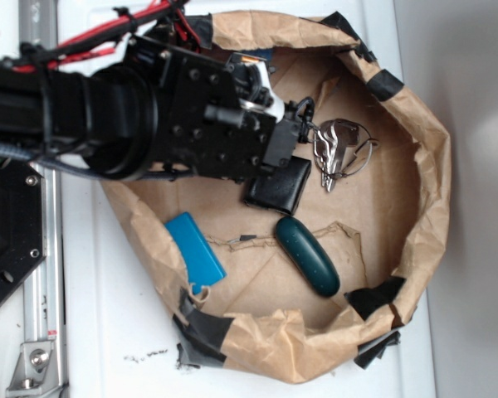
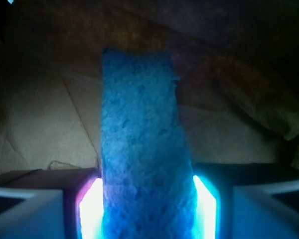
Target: Grab the blue sponge.
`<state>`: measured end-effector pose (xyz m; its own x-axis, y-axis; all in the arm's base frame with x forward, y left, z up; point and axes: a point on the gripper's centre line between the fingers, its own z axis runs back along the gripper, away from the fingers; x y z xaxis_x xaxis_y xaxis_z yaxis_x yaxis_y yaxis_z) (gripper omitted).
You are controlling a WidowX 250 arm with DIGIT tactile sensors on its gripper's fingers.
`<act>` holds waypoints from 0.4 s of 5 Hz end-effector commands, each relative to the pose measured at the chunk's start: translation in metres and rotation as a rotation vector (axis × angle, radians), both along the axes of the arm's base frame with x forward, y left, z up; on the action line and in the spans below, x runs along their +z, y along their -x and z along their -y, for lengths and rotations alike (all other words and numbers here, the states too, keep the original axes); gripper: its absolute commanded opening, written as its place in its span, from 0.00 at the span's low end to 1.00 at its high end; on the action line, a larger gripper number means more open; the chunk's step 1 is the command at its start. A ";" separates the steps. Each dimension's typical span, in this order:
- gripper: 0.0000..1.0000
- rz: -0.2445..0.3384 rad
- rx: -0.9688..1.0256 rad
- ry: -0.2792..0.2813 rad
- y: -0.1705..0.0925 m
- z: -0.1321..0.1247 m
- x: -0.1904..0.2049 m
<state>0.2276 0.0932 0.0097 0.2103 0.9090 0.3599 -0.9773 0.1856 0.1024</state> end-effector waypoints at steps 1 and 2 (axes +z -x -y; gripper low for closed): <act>0.00 0.002 -0.332 0.055 0.013 0.021 0.063; 0.00 -0.056 -0.579 0.118 0.006 0.039 0.110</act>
<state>0.2224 0.0381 0.1031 0.7056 0.6812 0.1951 -0.7074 0.6930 0.1388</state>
